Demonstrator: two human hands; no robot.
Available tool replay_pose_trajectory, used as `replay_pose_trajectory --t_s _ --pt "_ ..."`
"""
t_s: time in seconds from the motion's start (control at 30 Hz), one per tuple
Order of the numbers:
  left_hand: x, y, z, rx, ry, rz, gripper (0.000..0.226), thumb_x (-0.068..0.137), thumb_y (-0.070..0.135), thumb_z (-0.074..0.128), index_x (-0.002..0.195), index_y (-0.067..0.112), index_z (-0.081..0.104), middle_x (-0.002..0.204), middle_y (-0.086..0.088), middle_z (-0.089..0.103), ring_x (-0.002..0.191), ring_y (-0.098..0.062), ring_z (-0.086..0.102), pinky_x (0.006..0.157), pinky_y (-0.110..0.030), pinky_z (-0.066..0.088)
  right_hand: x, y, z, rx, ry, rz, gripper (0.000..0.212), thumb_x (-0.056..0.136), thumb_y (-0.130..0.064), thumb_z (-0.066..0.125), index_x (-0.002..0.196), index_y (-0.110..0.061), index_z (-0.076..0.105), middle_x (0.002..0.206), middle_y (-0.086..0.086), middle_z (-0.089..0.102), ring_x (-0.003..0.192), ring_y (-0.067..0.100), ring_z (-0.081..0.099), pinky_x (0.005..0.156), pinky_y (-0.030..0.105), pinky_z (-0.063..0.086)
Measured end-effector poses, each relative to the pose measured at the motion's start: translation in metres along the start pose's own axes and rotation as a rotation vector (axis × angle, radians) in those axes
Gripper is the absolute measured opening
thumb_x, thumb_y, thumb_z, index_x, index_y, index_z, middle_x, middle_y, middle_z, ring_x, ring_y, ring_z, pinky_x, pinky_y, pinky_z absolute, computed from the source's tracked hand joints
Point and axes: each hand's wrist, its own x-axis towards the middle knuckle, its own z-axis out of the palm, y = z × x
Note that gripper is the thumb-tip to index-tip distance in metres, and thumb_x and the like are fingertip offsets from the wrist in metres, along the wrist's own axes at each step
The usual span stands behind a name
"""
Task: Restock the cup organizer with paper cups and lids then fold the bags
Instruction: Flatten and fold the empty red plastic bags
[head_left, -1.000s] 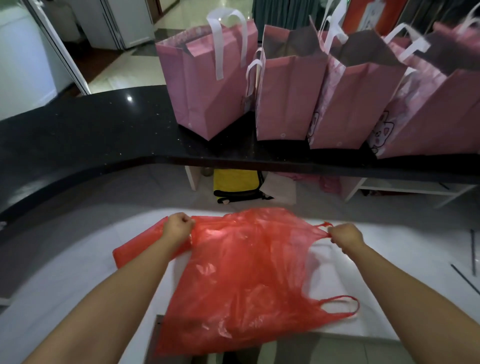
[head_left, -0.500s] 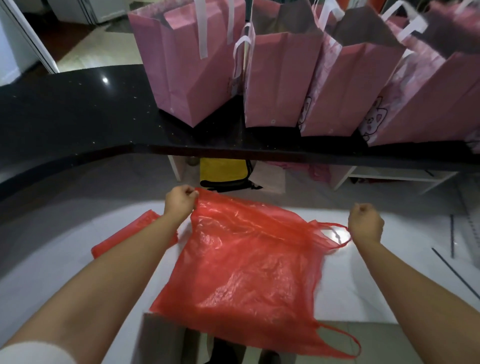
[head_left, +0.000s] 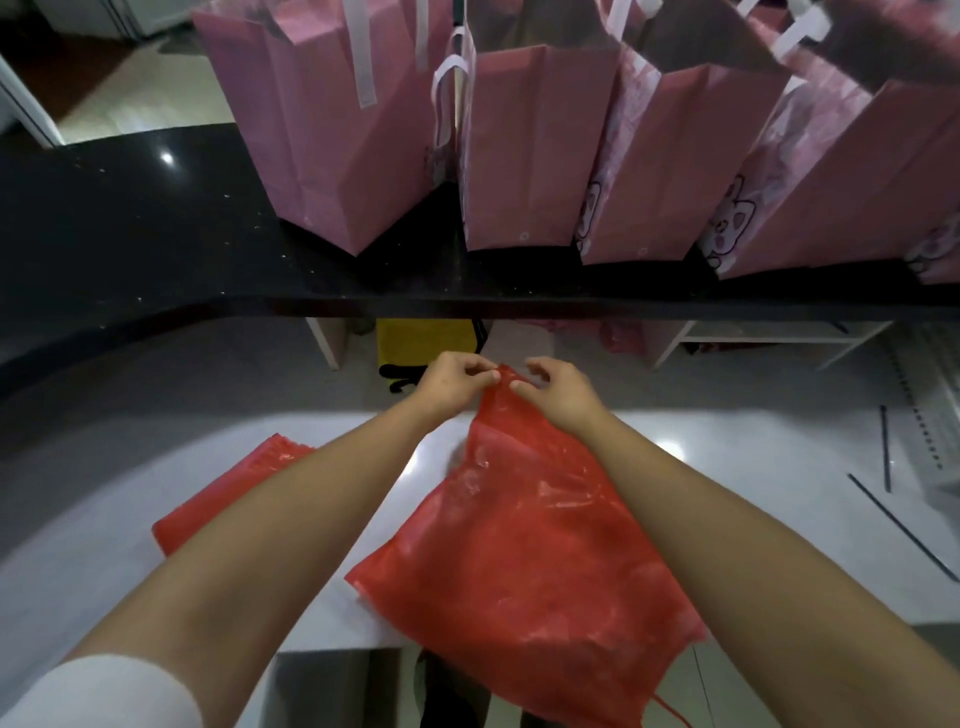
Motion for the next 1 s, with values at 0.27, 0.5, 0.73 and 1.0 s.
replay_pose_trajectory --t_s 0.27,0.5,0.73,1.0 --pt "-0.037 -0.035 -0.015 0.045 -0.252 -0.148 0.029 0.102 0.035 0.057 0.120 0.016 0.070 0.112 0.002 0.073 0.097 -0.011 0.068 0.075 -0.018 0.052 0.015 0.011 0.003 0.092 0.153 0.014 0.006 0.093 -0.022 0.070 0.087 -0.022 0.072 0.085 -0.009 0.069 0.090 0.013 0.065 0.079 0.025 0.048" --pt "-0.075 -0.103 -0.055 0.136 -0.593 -0.457 0.023 0.094 0.040 0.068 0.114 0.030 0.073 0.113 0.006 0.073 0.105 -0.016 0.067 0.095 -0.032 0.052 0.021 0.031 -0.010 0.133 0.264 0.024 0.005 0.091 -0.023 0.071 0.086 -0.025 0.073 0.079 -0.011 0.068 0.082 0.011 0.065 0.075 0.024 0.047" --pt "-0.099 -0.112 -0.078 0.192 -0.612 -0.464 0.018 0.092 0.029 0.072 0.109 0.025 0.077 0.104 0.003 0.076 0.093 -0.008 0.068 0.090 -0.029 0.053 0.018 0.050 -0.023 0.142 0.338 0.081 0.006 0.092 -0.021 0.068 0.090 -0.020 0.074 0.085 -0.004 0.071 0.088 0.016 0.066 0.081 0.028 0.050" --pt "-0.104 -0.103 -0.069 0.229 -0.547 -0.445 0.012 0.090 0.024 0.073 0.099 0.018 0.077 0.095 0.005 0.074 0.085 -0.009 0.063 0.082 -0.028 0.054 0.006 0.069 -0.040 0.181 0.386 0.126 0.008 0.093 -0.018 0.066 0.090 -0.018 0.073 0.086 -0.005 0.069 0.089 0.014 0.064 0.080 0.025 0.044"
